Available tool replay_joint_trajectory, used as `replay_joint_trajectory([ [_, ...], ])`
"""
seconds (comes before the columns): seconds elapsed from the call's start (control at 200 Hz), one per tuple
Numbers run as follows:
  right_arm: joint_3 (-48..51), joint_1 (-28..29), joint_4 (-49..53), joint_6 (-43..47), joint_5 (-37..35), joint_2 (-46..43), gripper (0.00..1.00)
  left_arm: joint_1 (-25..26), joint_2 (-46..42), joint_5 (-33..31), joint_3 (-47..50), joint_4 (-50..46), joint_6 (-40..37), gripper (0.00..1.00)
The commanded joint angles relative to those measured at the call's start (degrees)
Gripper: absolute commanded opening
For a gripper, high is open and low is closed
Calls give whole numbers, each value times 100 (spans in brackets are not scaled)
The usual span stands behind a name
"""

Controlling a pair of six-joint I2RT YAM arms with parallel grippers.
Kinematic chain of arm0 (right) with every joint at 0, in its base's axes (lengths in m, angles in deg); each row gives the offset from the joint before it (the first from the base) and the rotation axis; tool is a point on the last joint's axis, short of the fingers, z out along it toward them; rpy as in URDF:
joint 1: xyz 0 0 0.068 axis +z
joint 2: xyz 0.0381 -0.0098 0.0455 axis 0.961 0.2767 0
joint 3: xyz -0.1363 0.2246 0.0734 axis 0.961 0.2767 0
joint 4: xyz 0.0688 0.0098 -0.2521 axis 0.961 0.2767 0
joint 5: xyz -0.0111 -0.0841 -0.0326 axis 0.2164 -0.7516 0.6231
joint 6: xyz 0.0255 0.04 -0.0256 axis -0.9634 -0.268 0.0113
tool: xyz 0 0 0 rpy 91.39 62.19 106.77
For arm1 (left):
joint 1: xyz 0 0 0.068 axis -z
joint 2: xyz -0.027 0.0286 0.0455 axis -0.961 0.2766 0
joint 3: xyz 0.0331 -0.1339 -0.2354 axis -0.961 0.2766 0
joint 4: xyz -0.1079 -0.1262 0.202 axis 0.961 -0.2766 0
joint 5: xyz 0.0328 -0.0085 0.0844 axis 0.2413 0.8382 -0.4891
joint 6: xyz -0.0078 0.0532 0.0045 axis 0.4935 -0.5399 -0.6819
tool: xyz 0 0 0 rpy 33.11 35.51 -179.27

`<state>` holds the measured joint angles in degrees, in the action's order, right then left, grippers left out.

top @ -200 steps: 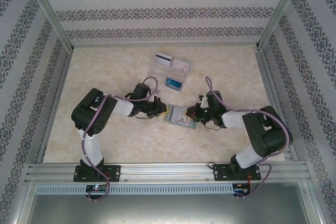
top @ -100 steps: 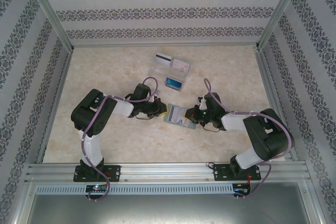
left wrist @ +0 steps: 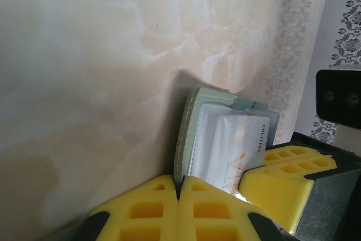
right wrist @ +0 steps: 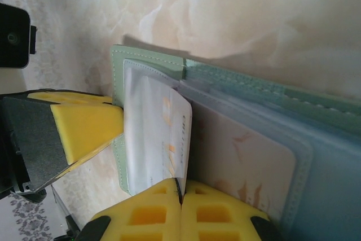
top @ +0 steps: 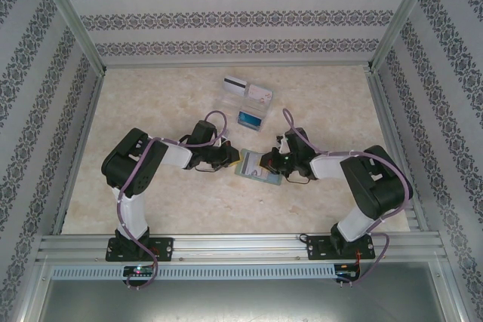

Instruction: Put the credit cards into the card holder

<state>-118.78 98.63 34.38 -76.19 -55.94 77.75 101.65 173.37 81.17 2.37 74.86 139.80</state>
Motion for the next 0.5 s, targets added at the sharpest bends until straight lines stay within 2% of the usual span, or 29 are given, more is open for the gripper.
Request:
replay_joint_trajectory([
  [0.0,-104,219,388,236,-332,298,2,157,-32,-50,82,104,17,0],
  [0.175,-277,325,438,285,-297,428,7,171,3,-15,49,94,26,0],
  [0.3,-315,366,427,311,-225,453,12,165,11,-5,-14,12,1,13],
  [0.39,-302,361,524,399,-241,351,18,171,12,-18,-19,3,6,26],
  [0.495,-359,365,571,446,-190,328,22,170,37,-21,-22,25,25,32],
])
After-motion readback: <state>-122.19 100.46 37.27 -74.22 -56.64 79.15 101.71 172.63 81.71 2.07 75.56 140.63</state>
